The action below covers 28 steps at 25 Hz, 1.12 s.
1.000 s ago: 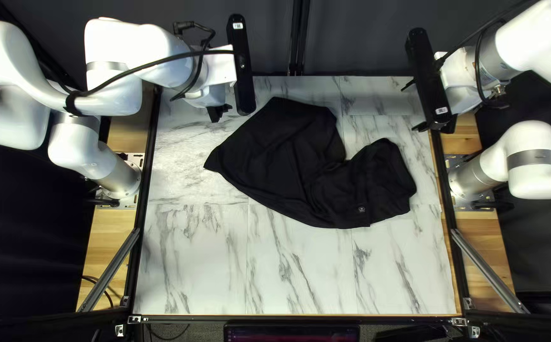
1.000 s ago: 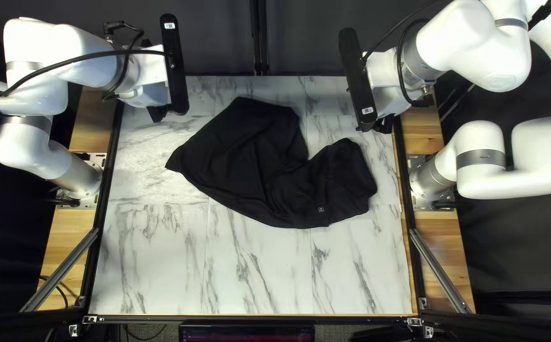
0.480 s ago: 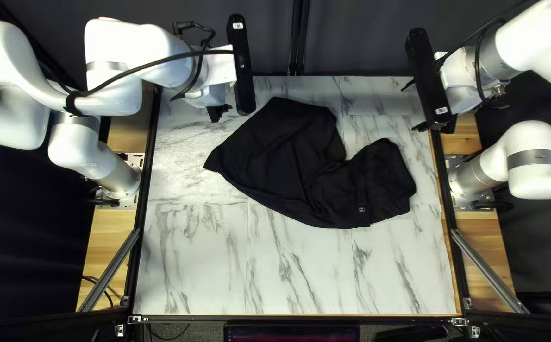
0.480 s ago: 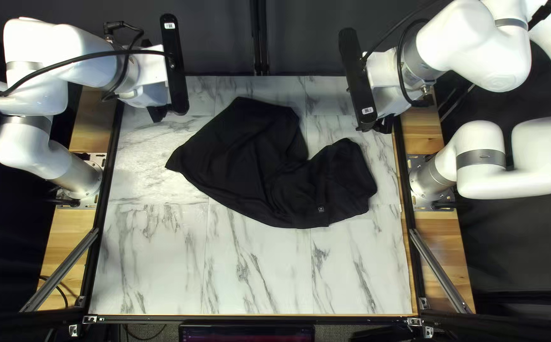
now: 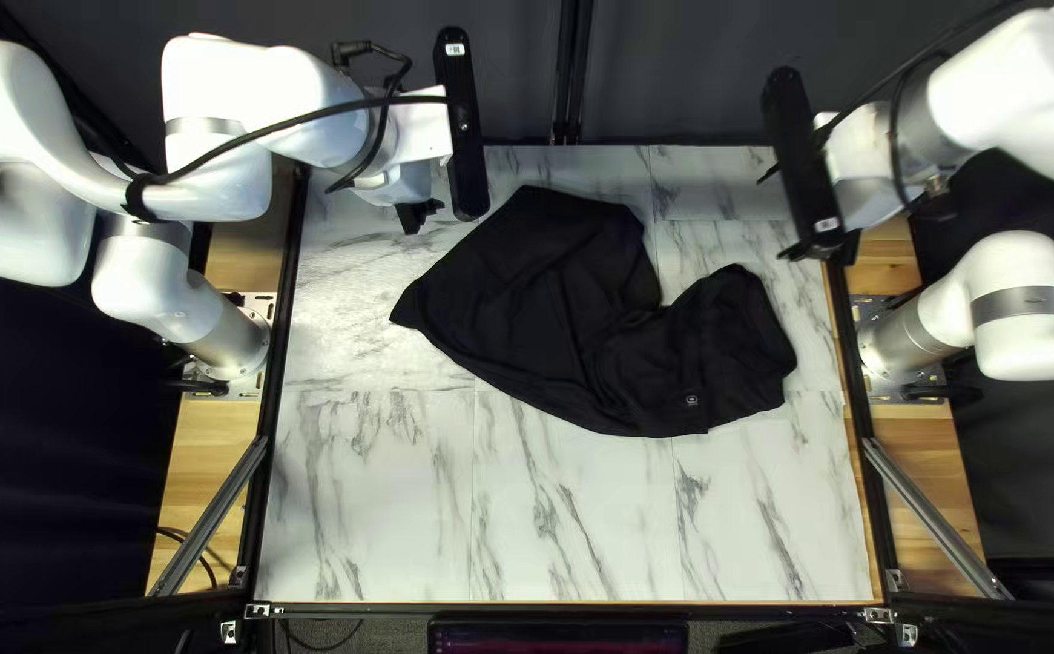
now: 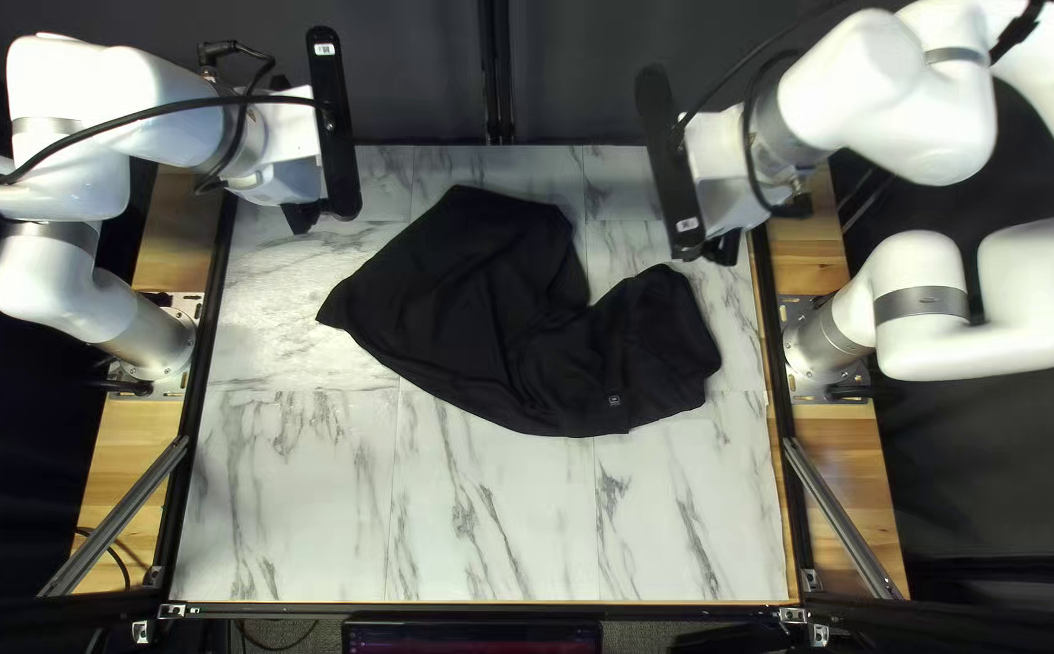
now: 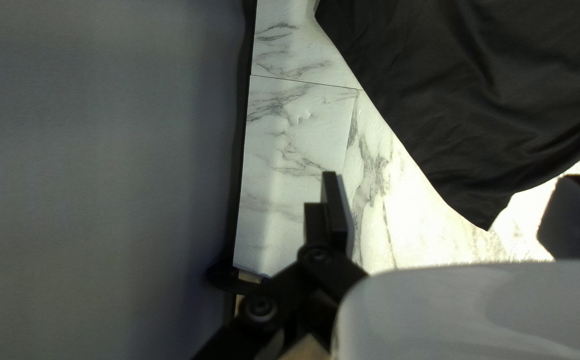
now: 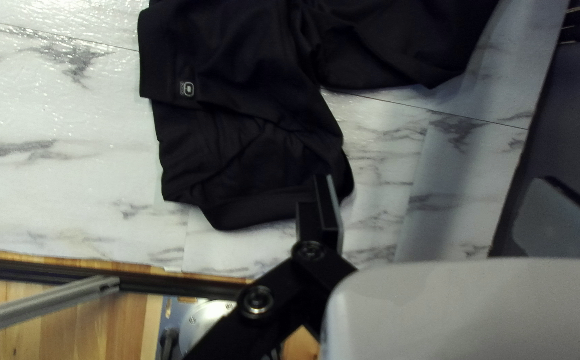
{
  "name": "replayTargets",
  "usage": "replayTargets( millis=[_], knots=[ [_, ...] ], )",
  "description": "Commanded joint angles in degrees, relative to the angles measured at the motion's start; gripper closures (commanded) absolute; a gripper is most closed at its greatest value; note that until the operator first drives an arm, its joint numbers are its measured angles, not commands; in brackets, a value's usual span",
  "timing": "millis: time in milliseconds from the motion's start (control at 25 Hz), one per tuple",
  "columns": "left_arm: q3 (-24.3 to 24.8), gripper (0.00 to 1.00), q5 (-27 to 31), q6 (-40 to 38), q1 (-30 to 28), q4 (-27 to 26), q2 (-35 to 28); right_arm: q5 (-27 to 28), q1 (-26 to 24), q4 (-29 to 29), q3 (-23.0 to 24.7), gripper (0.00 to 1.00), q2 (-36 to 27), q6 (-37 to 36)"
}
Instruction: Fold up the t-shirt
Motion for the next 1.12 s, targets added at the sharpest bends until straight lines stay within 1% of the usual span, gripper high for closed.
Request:
replayTargets(
  millis=[40, 160, 240, 320, 400, 520, 560, 600, 640, 920, 1000, 1040, 1120],
  knots=[
    [0.00, 0.00, 0.00, 0.00, 0.00, 0.00, 0.00, -9.79, 3.20, -1.36, 6.93, 0.00, 1.81, 5.60],
    [0.00, 0.00, 0.00, 0.00, 0.00, 0.00, 0.00, -15.62, 6.40, -2.49, 10.55, 0.00, 3.29, 9.75],
    [0.00, 0.00, 0.00, 0.00, 0.00, 0.00, 0.00, -17.57, 7.94, -3.21, 11.17, 0.00, 4.57, 11.82],
    [0.00, 0.00, 0.00, 0.00, 0.00, 0.00, 0.00, -19.87, 10.12, -4.17, 10.84, 0.00, 7.71, 14.63],
    [0.00, 0.00, 0.00, 0.00, 0.00, 0.00, 0.00, -22.52, 12.79, -5.03, 9.56, 0.00, 12.80, 17.98],
    [0.00, 0.00, 0.00, 0.00, 0.00, 0.00, 0.00, -25.38, 14.76, -5.43, 8.27, 0.00, 18.22, 20.96],
    [0.00, 0.00, 0.00, 0.00, 0.00, 0.00, 0.00, -26.54, 14.94, -6.06, 7.86, 0.00, 21.41, 24.18],
    [0.00, 0.00, 0.00, 0.00, 0.00, 0.00, 0.00, -24.63, 14.91, -7.08, 6.71, 0.00, 22.92, 27.38],
    [0.00, 0.00, 0.00, 0.00, 0.00, 0.00, 0.00, -22.95, 14.87, -7.78, 5.98, 0.00, 23.16, 28.65],
    [0.00, 0.00, 0.00, 0.00, 0.00, 0.00, 0.00, -22.89, 14.93, -8.28, 6.36, 0.00, 22.84, 28.83],
    [0.00, 0.00, 0.00, 0.00, 0.00, 0.00, 0.00, -21.56, 14.70, -8.20, 5.19, 0.00, 23.54, 26.46],
    [0.00, 0.00, 0.00, 0.00, 0.00, 0.00, 0.00, -21.86, 14.86, -8.33, 5.36, 0.00, 23.87, 26.34],
    [0.00, 0.00, 0.00, 0.00, 0.00, 0.00, 0.00, -24.89, 15.68, -8.99, 6.80, 0.00, 25.84, 27.11]
  ],
)
